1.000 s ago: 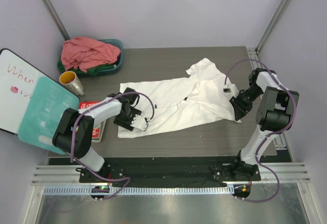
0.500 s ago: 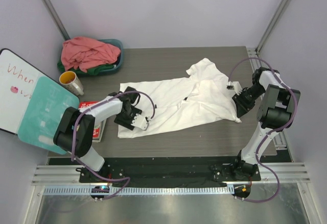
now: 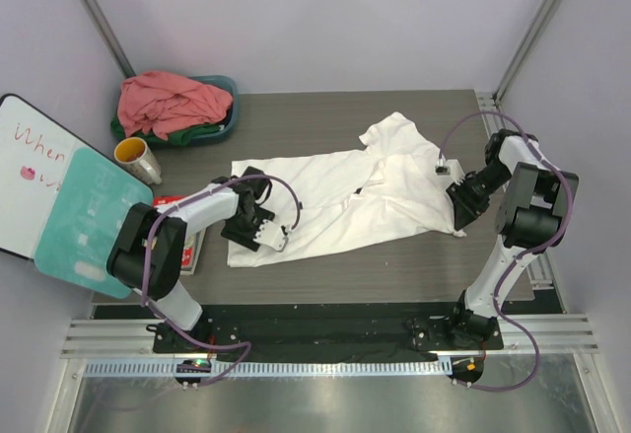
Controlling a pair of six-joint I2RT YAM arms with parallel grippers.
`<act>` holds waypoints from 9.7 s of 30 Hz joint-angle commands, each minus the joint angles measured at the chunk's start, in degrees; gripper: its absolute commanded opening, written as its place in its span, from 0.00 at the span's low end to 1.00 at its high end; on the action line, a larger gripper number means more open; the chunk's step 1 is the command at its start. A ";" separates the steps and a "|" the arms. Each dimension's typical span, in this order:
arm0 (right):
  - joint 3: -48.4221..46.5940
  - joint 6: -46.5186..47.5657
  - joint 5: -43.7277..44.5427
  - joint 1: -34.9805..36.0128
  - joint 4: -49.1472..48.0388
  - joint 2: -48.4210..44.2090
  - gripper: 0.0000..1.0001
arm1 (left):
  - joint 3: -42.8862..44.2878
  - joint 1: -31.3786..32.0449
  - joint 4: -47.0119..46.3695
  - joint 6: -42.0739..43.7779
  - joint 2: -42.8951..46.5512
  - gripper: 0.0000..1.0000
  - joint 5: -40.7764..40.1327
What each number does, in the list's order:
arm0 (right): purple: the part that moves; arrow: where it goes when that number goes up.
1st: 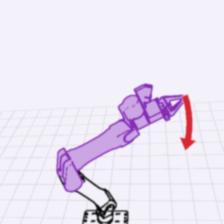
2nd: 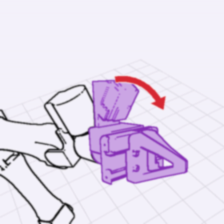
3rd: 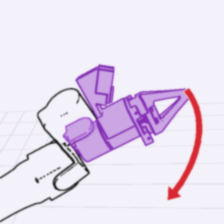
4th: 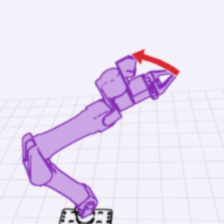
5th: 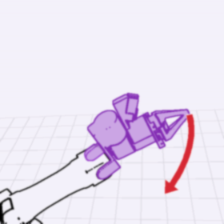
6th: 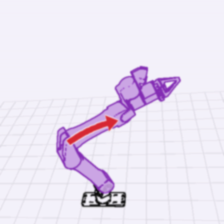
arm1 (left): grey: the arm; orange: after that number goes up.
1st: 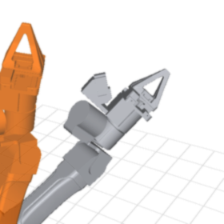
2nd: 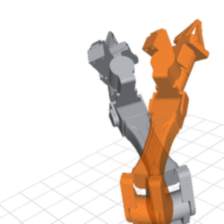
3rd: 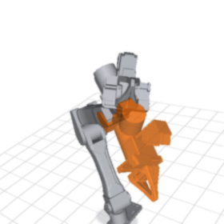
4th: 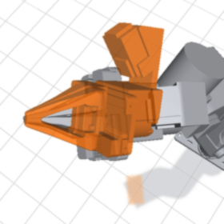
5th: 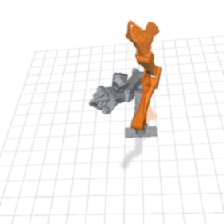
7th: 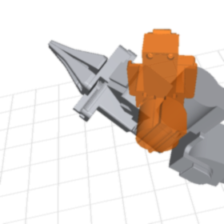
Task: Fold and stack the t-shirts
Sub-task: Fold the tshirt
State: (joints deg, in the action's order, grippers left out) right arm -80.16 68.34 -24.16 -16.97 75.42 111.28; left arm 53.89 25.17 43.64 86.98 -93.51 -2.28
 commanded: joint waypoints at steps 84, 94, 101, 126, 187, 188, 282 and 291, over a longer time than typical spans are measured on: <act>-33.13 -16.65 -7.30 5.89 -18.72 13.68 0.01 | 15.43 -9.26 -24.03 -2.60 -10.18 0.00 -11.08; -31.73 -27.29 -8.18 11.25 -35.77 14.75 0.01 | 24.42 -10.23 -27.03 -4.01 -15.56 0.00 -6.95; -33.48 -30.00 -5.90 14.77 -39.46 20.28 0.01 | 26.26 -10.23 -21.32 -6.12 -16.87 0.00 -1.24; -31.47 -28.96 4.55 16.97 -47.90 25.39 0.01 | 25.30 -10.75 -27.64 0.91 -30.94 0.00 -14.76; -13.27 8.48 5.00 38.51 -20.66 4.55 0.45 | -0.71 -5.48 -21.31 -16.23 -0.18 0.00 -11.25; -13.01 8.05 5.00 38.51 -21.53 4.73 0.45 | -0.89 -5.48 -21.40 -16.31 -0.09 0.00 -11.16; -46.66 -62.26 13.26 17.68 -59.59 33.38 0.50 | 37.08 -16.20 -13.32 -19.66 -24.43 1.00 6.59; -50.26 -65.61 10.20 16.09 -64.60 37.25 0.52 | 35.94 -16.47 -14.54 -11.67 -26.10 1.00 2.81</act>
State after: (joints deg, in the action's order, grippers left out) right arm -126.13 6.00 -10.94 -0.56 15.90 147.13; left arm 89.21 9.26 28.51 70.30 -119.15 1.26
